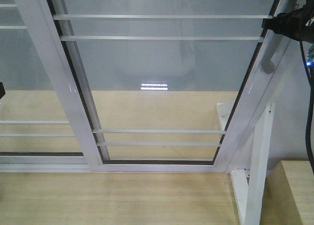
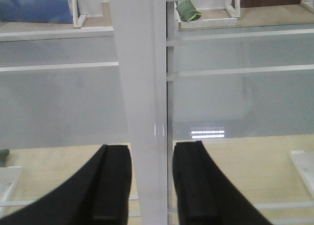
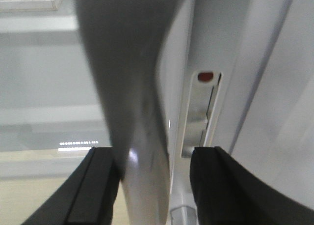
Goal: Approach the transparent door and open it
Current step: 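Reach the right gripper to the grey handle and close on it, then pull the handle with the right gripper, sliding the door sideways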
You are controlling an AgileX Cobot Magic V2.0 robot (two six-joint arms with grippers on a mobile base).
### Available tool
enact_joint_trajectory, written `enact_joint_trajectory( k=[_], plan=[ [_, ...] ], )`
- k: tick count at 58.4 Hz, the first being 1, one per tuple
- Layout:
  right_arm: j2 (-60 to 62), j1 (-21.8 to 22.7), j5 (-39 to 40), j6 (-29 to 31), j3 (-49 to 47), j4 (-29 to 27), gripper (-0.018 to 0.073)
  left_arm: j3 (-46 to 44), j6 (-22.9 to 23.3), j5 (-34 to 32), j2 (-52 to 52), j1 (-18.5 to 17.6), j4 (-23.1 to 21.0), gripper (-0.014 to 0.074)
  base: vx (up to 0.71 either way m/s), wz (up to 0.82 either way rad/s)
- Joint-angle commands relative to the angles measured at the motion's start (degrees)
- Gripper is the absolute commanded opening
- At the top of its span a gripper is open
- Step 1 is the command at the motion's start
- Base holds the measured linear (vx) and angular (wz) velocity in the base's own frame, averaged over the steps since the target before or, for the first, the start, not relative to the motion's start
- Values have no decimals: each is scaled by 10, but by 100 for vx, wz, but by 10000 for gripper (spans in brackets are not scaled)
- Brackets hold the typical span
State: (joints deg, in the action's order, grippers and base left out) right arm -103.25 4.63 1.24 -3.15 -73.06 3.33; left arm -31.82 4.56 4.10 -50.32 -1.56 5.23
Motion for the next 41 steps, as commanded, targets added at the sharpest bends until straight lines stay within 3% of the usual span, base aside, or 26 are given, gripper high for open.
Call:
enact_joint_trajectory(
  k=[1,14,27,41],
  plan=[
    [11,3,55,2,-37,2,404,-20,5,-50,3,-2,-3,367,0,0],
    [-17,4,59,2,-54,2,389,-20,5,-49,3,-2,-3,367,0,0],
    [-22,3,59,2,-54,2,309,-20,5,-50,3,-2,-3,367,0,0],
    [-22,-24,58,2,-54,2,307,-20,5,-50,3,-2,-3,367,0,0]
  ],
)
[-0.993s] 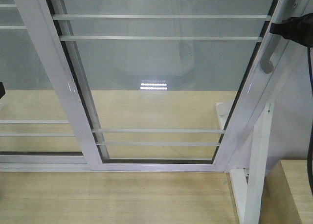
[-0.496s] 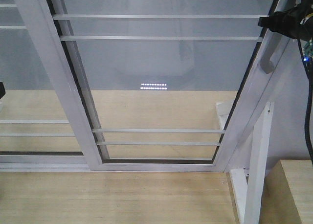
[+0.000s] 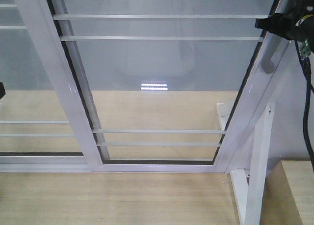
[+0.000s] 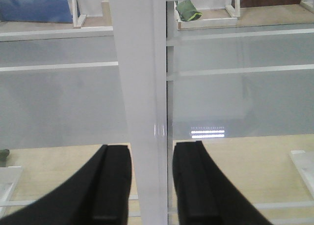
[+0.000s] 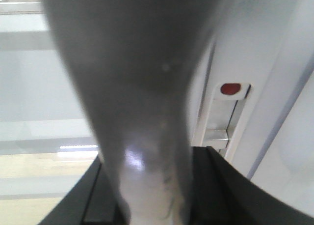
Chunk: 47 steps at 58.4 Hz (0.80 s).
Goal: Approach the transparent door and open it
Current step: 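Pull the handle with the right gripper, sliding the door sideways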
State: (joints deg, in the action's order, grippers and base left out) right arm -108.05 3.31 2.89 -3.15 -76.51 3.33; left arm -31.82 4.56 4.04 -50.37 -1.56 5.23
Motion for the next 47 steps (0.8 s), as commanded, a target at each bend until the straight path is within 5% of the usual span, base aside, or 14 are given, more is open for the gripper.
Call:
enact_joint_trajectory(
  k=[1,47],
  plan=[
    [26,-16,42,2,-20,2,307,-20,5,-49,4,-2,-3,367,0,0],
    [26,-154,40,7,-20,2,307,-20,5,-49,4,-2,-3,367,0,0]
  ],
)
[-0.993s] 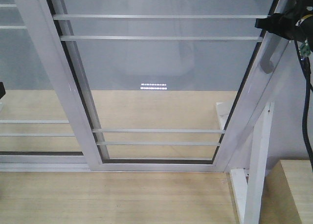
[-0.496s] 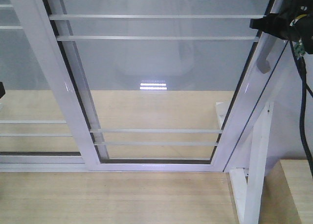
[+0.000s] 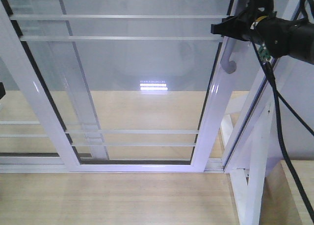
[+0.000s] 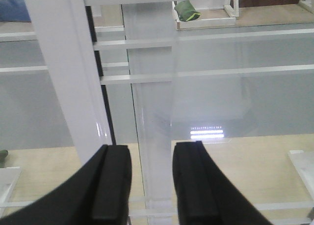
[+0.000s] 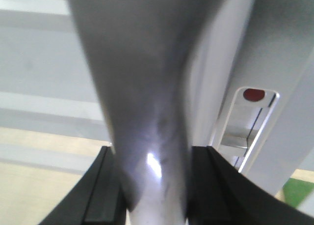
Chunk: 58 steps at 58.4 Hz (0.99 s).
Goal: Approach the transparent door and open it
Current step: 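Pull the handle with the right gripper, sliding the door sideways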
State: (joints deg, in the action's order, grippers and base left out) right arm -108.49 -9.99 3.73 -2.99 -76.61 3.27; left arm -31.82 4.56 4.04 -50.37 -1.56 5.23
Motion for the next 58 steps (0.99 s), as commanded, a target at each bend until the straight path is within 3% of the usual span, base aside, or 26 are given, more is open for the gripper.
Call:
enact_joint_trajectory(
  k=[1,31,44,58],
  plan=[
    [30,-24,32,7,-19,3,307,-20,5,-49,4,-2,-3,367,0,0],
    [47,-83,26,30,-18,-3,346,-20,5,-49,4,-2,-3,367,0,0],
    [132,-73,-101,25,-13,-8,344,-20,5,-49,4,-2,-3,367,0,0],
    [287,-67,-85,30,147,5,344,-20,3,-48,4,-9,-3,366,0,0]
  ],
)
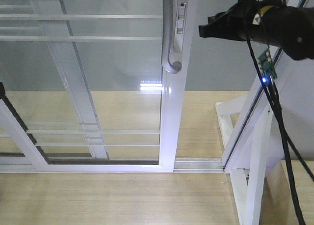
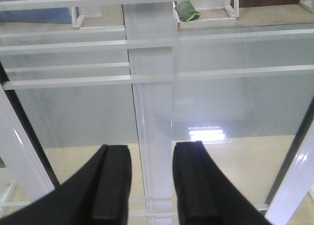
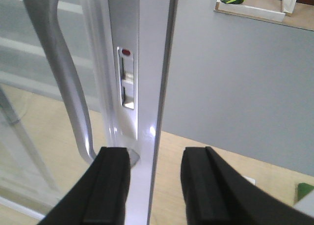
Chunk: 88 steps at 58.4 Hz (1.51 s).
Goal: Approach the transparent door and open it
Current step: 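Pull the handle with the right gripper, sliding the door sideways, then bring the left gripper to the grey handle and grasp it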
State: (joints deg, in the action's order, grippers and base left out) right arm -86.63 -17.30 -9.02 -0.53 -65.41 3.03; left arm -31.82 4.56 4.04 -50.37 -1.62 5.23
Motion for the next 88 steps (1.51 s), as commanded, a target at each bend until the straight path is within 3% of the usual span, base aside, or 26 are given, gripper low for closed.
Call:
enact_joint_trajectory(
  k=[1,12,24,29,37,42,55,71,88],
  plan=[
    [84,7,43,5,54,6,344,-20,1,-48,4,-10,-3,365,0,0],
    [229,13,41,-8,211,1,344,-20,-27,-48,-5,-64,-3,365,0,0],
    [341,13,29,-8,292,1,344,-20,-25,-90,-95,-153,-3,365,0,0],
    [367,13,15,-8,298,1,344,-20,-25,-173,-154,-189,-3,366,0,0],
    [378,13,8,-9,298,1,344,-26,-25,-379,-266,-230,0,366,0,0],
    [377,13,9,-9,298,1,344,-59,-25,-432,-337,-245,0,367,0,0],
    [376,13,9,-10,298,1,344,-206,-25,-433,-491,-259,1,435,0,0],
    [376,13,5,-10,298,1,344,-380,-15,-414,-579,-259,-3,501,0,0],
    [376,13,5,-10,298,1,344,-549,16,-294,-646,-259,-3,501,0,0]
  ],
)
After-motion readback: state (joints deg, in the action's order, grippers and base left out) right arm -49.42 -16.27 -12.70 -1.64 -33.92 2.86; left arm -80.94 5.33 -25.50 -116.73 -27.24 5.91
